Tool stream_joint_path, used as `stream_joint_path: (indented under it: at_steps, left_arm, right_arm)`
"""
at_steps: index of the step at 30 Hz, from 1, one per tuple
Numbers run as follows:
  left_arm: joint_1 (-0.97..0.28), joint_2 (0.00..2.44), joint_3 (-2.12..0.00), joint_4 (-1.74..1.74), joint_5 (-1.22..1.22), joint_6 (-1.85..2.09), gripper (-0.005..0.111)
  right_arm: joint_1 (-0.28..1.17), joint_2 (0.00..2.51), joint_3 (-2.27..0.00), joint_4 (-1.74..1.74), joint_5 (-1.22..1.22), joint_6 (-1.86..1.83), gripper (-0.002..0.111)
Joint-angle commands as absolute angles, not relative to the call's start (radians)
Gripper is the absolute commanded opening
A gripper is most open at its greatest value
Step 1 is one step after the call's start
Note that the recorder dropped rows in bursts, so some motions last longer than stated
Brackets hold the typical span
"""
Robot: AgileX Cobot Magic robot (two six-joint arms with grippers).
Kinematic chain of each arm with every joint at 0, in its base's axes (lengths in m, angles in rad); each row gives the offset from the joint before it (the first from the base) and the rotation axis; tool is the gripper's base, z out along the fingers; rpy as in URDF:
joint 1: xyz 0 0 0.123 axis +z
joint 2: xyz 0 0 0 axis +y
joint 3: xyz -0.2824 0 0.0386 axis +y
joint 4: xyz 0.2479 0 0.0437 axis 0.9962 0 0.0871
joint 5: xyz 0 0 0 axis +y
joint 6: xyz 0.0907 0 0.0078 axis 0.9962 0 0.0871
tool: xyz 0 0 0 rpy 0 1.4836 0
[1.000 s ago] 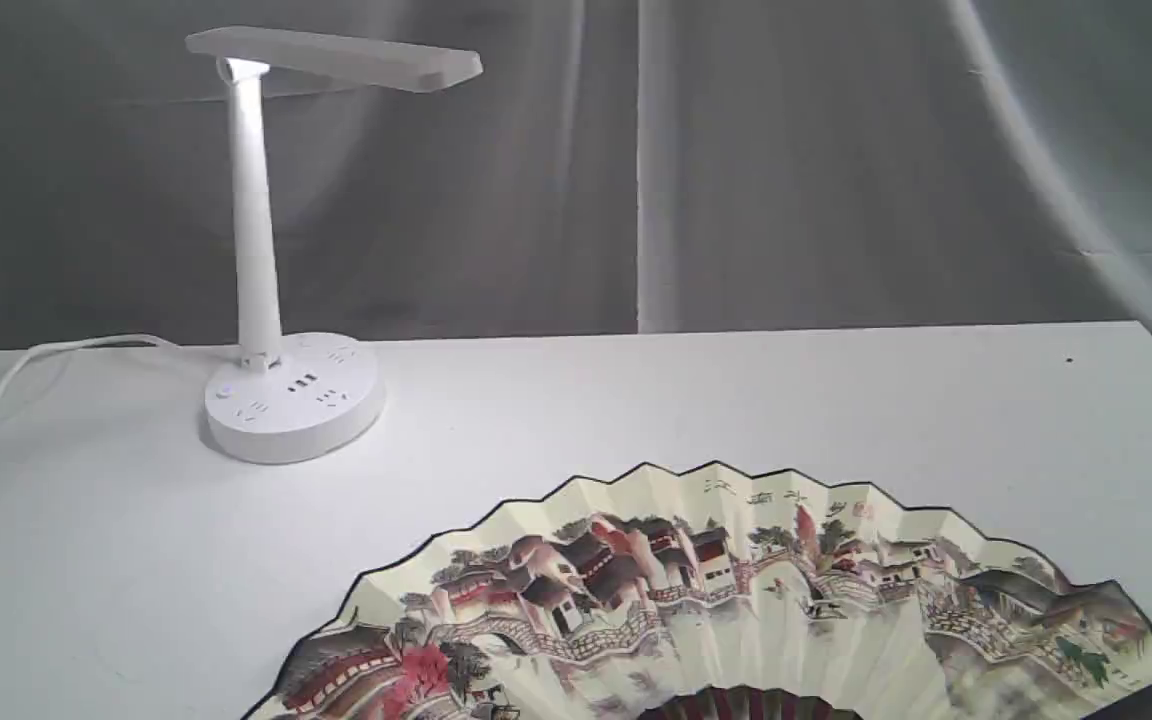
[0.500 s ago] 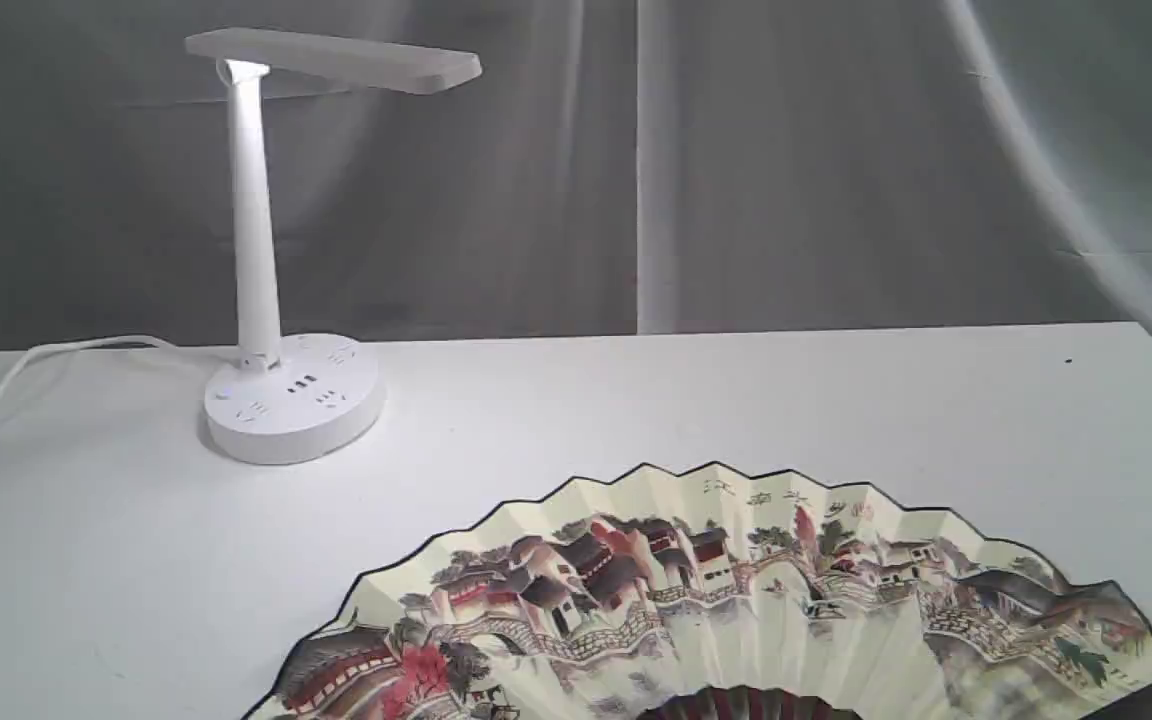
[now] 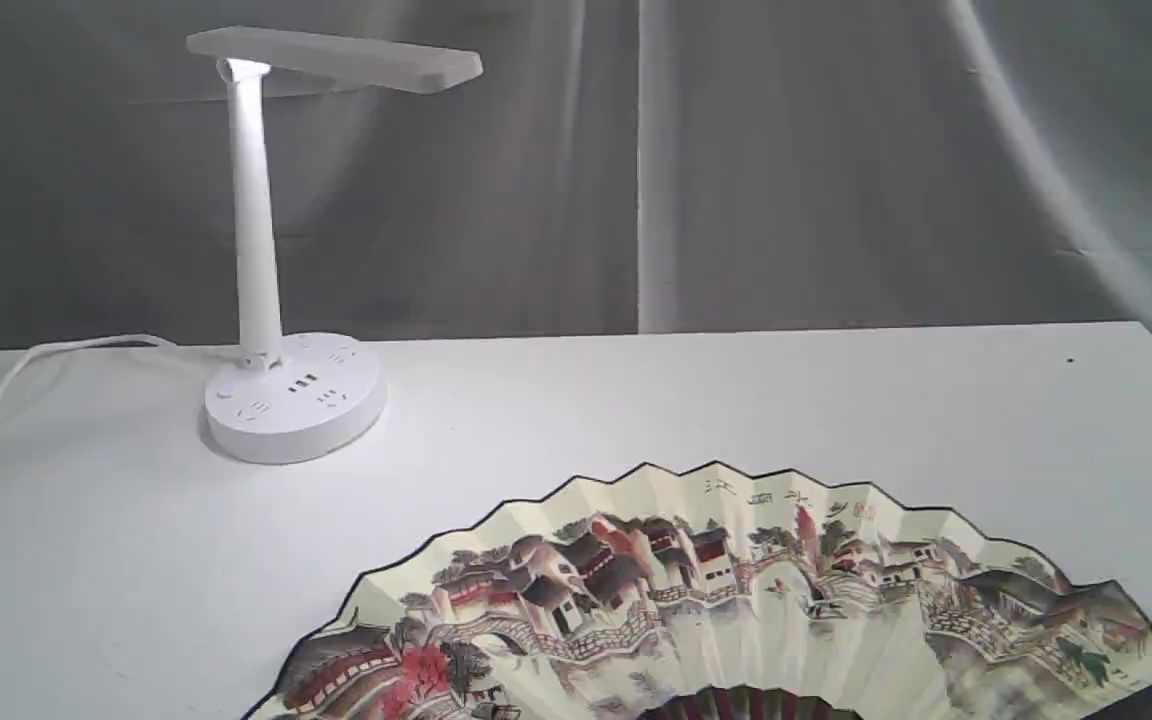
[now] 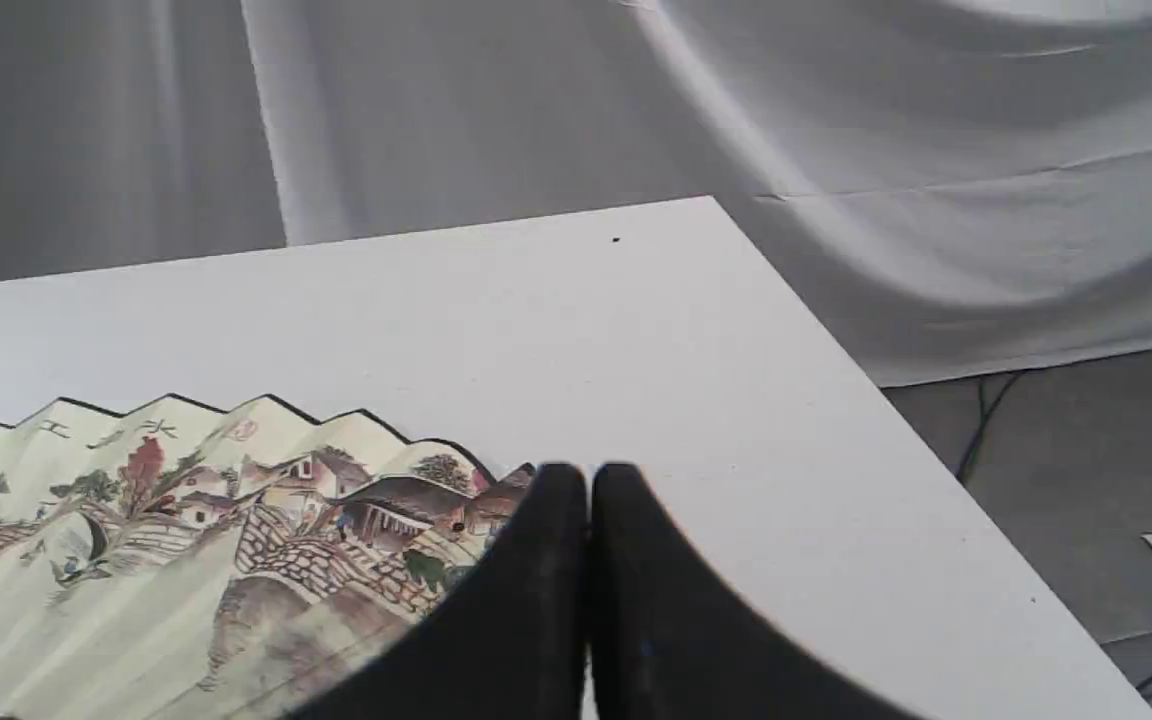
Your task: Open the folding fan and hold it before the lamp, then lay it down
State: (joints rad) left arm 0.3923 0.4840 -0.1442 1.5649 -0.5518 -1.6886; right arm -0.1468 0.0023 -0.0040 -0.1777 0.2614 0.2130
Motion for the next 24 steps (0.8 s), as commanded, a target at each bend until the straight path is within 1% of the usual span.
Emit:
stream_joint_path:
  at_steps: [1, 16, 19, 24]
  left_arm:
    - [0.391, 0.481, -0.140, 1.561, -0.544, -1.692, 0.000]
    - [0.388, 0.481, -0.140, 1.561, -0.517, -1.692, 0.000]
    - [0.314, 0.450, -0.143, 1.557, -0.444, -1.706, 0.000]
    - [0.118, 0.342, -0.143, 1.548, -0.485, -1.787, 0.000]
  right_arm:
    - [-0.129, 0.000, 0.000, -0.180, 0.266, 0.208, 0.000]
    - [-0.128, 0.000, 0.000, -0.180, 0.266, 0.212, 0.000]
    - [-0.128, 0.000, 0.000, -0.180, 0.266, 0.212, 0.000]
    - [-0.128, 0.000, 0.000, -0.180, 0.266, 0.212, 0.000]
